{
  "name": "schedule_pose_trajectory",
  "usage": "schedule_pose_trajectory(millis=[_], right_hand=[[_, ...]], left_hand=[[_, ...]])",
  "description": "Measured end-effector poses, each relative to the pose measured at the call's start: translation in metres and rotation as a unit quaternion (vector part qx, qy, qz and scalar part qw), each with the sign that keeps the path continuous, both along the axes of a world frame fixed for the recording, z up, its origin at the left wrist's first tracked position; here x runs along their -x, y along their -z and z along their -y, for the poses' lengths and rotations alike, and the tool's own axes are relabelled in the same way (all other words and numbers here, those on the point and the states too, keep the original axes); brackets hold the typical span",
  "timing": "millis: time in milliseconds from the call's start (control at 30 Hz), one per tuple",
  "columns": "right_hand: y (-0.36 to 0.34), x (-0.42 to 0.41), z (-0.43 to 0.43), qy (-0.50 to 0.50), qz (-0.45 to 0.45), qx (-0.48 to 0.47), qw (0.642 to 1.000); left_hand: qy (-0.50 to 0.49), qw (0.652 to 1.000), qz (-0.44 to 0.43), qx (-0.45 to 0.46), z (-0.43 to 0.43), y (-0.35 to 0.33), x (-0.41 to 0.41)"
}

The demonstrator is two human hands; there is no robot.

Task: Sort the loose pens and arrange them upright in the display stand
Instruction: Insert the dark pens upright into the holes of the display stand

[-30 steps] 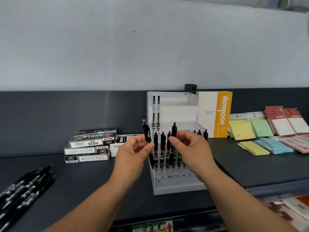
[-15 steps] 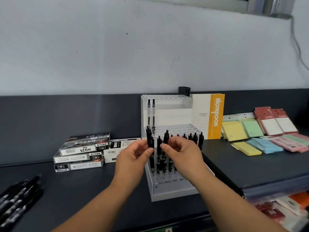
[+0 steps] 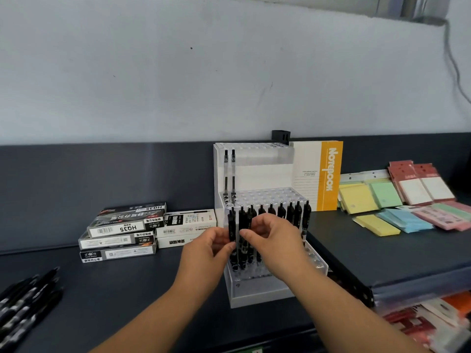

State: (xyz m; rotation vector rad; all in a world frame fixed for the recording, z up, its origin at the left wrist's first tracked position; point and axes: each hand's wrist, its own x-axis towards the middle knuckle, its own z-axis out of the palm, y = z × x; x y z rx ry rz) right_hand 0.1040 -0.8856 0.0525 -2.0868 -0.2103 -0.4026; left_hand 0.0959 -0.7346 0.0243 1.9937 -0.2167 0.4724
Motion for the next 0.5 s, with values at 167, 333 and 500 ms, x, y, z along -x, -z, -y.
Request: schedule_pose_trajectory(millis=[167,333,500], right_hand=[[0.0001,-0.0023,-0.0031,0.001,0.000,0.054,0.999],[0.0020,-0.0031,-0.0018,0.013,-0.002,0.045,0.999],[0.0055,-0.0023,-0.0046,0.024,-0.007,0.006,1.000]], left_hand=[[-0.016,0.999,-0.005,-0.043,0.0011,0.0013,-0.0001],[-0.028,0.998,-0.006,-0.050,0.0015,0.0024,-0.0005],[-0.046,0.998,-0.007,-0.042,0.0052,0.0058,0.0002]])
